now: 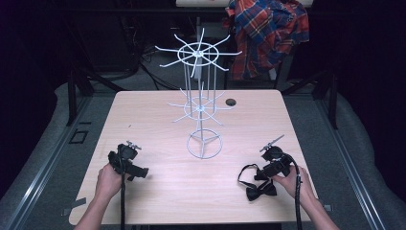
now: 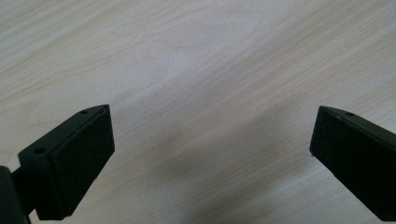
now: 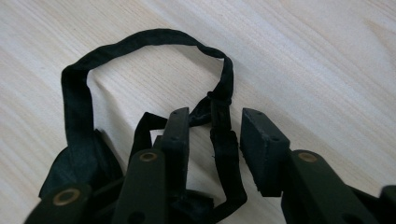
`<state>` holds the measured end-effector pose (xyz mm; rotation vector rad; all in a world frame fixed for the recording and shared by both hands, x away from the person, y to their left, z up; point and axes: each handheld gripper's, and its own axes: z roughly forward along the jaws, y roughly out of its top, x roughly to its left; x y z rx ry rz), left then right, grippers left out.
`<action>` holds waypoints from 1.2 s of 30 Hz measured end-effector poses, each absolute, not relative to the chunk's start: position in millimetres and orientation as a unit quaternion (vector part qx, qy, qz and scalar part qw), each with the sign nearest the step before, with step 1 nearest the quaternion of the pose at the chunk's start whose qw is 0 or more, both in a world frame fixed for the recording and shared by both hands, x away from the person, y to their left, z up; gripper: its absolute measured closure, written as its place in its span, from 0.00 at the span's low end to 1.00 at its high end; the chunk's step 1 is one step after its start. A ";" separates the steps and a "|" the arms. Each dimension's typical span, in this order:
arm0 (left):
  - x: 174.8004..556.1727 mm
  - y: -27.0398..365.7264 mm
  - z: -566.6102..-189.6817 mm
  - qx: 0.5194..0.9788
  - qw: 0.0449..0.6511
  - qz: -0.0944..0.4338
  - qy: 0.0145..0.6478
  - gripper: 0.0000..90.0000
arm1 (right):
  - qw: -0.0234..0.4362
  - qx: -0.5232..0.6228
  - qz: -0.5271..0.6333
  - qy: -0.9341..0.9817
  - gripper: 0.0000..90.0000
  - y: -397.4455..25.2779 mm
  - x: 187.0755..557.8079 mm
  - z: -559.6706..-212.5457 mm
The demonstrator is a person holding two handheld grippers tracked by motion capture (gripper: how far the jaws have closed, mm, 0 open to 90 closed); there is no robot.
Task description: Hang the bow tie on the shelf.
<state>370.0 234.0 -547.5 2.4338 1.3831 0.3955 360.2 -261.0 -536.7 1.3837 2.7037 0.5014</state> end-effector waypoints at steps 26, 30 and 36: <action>368.8 233.7 -545.7 0.851 0.155 0.142 0.481 0.00 | 0.094 0.434 0.212 0.870 0.97 -262.1 349.4 -507.3; 368.9 233.9 -545.9 0.851 0.156 0.142 0.481 0.00 | 0.100 0.430 0.235 0.866 0.97 -261.3 345.1 -494.4; 369.9 234.3 -546.8 0.851 0.153 0.140 0.482 0.00 | 0.113 0.419 0.281 0.856 0.98 -262.6 336.4 -474.3</action>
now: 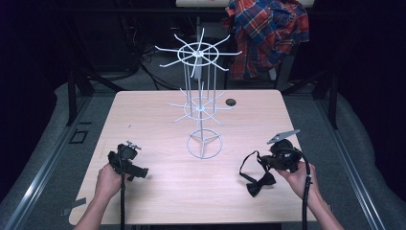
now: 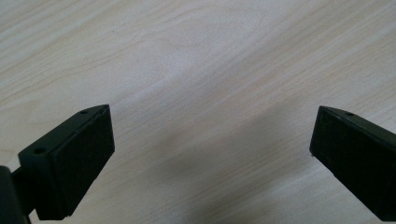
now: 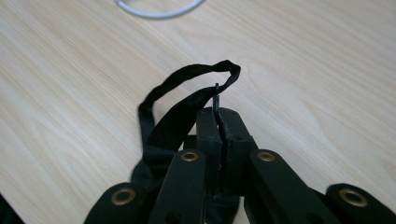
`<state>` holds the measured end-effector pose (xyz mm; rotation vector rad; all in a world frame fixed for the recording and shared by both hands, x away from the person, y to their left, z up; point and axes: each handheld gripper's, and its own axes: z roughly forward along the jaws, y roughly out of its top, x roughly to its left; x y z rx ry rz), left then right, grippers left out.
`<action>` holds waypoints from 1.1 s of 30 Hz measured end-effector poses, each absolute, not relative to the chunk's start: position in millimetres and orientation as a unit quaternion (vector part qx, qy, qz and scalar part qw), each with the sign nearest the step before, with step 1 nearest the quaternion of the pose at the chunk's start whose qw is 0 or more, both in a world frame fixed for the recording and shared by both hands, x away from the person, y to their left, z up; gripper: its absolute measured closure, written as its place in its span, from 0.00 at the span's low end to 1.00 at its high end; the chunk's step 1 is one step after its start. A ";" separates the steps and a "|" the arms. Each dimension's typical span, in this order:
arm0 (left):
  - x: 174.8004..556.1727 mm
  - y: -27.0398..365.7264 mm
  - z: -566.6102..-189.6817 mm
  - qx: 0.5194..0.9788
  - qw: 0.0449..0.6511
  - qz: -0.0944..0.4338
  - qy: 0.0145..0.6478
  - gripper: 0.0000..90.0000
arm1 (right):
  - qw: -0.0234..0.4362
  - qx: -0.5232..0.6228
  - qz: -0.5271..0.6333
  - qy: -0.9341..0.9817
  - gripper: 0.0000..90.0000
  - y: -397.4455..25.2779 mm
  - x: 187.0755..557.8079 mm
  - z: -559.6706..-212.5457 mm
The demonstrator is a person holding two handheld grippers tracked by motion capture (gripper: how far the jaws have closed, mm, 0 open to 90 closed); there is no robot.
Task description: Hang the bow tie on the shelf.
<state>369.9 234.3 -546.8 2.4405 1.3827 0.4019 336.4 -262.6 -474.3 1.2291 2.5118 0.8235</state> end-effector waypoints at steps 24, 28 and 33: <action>371.8 231.1 -549.1 0.852 0.151 0.140 0.481 0.00 | 0.148 0.394 0.316 0.850 0.98 -257.6 326.8 -442.1; 371.4 232.2 -548.5 0.851 0.152 0.140 0.483 0.00 | 0.154 0.388 0.321 0.850 0.98 -255.6 327.1 -437.3; 370.7 232.9 -547.9 0.848 0.156 0.139 0.486 0.00 | 0.159 0.383 0.322 0.851 0.98 -251.1 329.1 -433.0</action>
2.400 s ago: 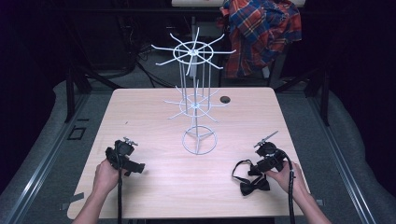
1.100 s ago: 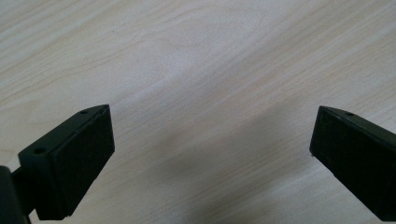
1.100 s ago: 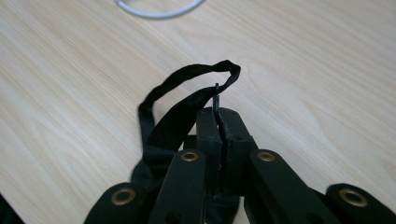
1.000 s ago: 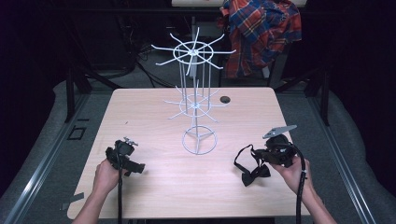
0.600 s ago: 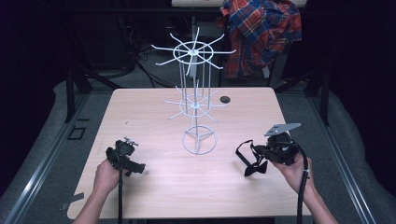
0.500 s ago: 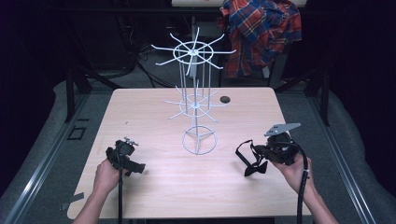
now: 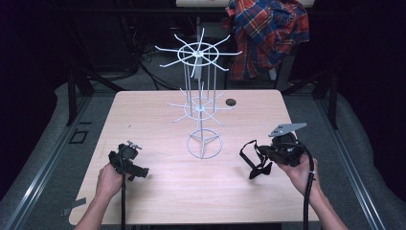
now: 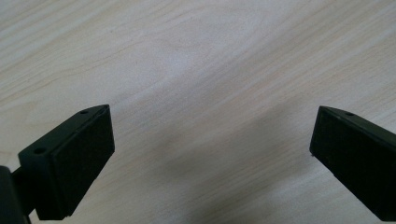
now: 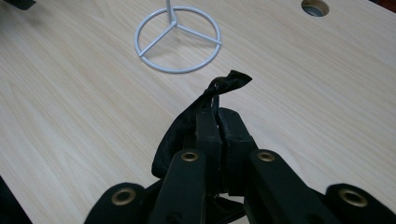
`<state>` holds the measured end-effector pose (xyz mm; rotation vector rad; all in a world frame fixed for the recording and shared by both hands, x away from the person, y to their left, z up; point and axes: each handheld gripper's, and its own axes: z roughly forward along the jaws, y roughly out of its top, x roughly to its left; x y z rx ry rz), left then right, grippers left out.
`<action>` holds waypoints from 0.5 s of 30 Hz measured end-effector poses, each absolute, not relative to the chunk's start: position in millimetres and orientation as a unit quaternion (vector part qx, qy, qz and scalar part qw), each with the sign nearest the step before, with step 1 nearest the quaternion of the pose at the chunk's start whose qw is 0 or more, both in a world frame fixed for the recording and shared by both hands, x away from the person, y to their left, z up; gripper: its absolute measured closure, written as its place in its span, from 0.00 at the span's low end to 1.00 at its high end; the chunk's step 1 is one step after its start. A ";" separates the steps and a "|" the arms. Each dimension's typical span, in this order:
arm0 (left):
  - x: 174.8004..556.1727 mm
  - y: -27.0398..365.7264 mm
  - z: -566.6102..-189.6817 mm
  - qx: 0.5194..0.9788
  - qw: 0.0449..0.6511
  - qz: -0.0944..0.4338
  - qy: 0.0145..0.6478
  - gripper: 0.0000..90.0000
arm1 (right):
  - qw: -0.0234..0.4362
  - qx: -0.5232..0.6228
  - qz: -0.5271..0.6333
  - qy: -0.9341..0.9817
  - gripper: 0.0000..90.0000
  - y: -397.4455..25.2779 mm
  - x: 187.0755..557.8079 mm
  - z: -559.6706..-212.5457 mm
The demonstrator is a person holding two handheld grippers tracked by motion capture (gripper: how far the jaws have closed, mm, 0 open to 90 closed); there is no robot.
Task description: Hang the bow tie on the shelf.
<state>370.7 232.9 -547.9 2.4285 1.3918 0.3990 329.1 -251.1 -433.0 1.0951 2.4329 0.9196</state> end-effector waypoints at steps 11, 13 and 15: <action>370.2 233.2 -545.6 0.849 0.163 0.141 0.482 0.00 | 0.163 0.374 0.342 0.846 0.98 -239.2 337.8 -420.8; 370.6 232.8 -546.6 0.850 0.163 0.140 0.482 0.00 | 0.163 0.376 0.344 0.845 0.98 -237.6 338.3 -419.1; 372.6 232.6 -547.7 0.853 0.159 0.136 0.479 0.00 | 0.165 0.373 0.346 0.845 0.98 -235.7 341.5 -417.7</action>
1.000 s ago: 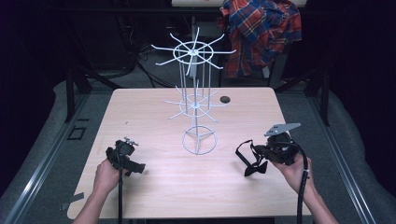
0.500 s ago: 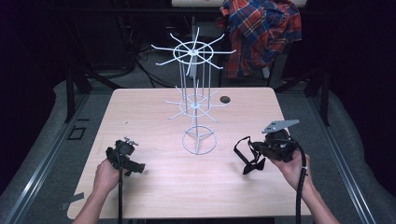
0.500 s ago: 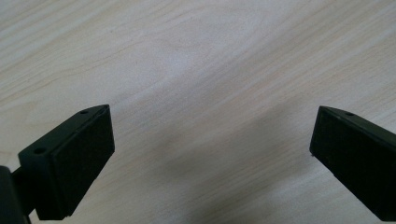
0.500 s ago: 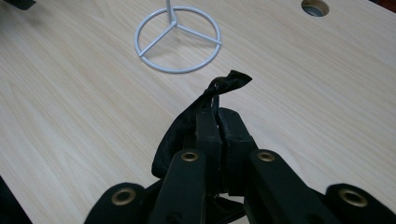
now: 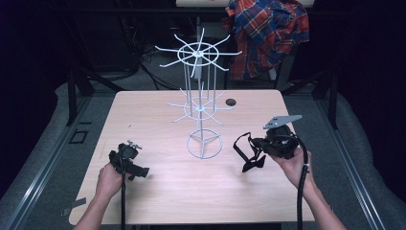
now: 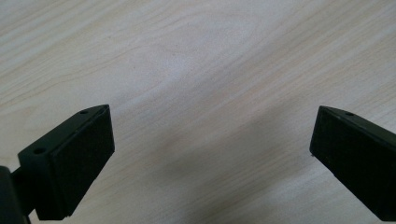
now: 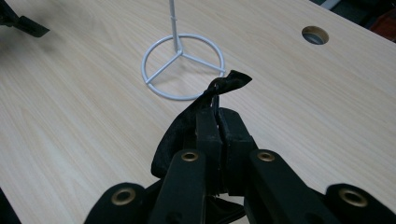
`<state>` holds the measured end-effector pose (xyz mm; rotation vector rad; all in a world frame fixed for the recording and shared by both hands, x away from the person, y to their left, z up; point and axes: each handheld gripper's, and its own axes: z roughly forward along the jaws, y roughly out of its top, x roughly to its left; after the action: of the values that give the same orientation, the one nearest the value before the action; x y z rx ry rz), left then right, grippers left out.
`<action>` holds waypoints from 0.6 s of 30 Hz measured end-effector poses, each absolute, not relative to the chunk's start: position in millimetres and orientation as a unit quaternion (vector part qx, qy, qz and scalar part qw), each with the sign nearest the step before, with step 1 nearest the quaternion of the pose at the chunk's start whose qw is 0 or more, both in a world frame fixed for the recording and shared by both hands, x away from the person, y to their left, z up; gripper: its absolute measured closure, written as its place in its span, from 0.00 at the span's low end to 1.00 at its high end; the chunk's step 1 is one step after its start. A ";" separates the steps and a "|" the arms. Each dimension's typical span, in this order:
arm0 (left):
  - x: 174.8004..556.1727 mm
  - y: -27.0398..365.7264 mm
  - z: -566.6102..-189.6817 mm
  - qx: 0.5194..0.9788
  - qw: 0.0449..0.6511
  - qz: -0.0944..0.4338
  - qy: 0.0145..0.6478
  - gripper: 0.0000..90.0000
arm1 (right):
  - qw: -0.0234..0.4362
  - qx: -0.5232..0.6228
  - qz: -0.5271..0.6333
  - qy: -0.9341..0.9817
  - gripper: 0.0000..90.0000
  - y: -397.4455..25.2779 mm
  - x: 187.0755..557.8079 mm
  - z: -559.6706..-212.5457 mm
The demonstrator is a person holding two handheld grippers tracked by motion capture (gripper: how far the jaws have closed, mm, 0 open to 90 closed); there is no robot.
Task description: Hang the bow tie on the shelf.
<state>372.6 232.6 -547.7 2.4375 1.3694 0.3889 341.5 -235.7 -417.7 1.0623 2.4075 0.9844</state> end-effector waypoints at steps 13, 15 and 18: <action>371.3 229.7 -544.6 0.852 0.166 0.137 0.477 0.00 | 0.169 0.387 0.346 0.838 0.98 -230.7 356.8 -413.9; 371.1 231.0 -543.3 0.850 0.168 0.138 0.479 0.00 | 0.170 0.389 0.347 0.836 0.98 -230.0 358.2 -412.5; 370.7 232.1 -543.3 0.850 0.168 0.139 0.480 0.00 | 0.172 0.390 0.353 0.833 0.98 -228.4 360.0 -410.7</action>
<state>370.7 232.1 -543.3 2.4163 1.3657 0.3947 360.0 -228.4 -410.7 1.1072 2.3630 1.0011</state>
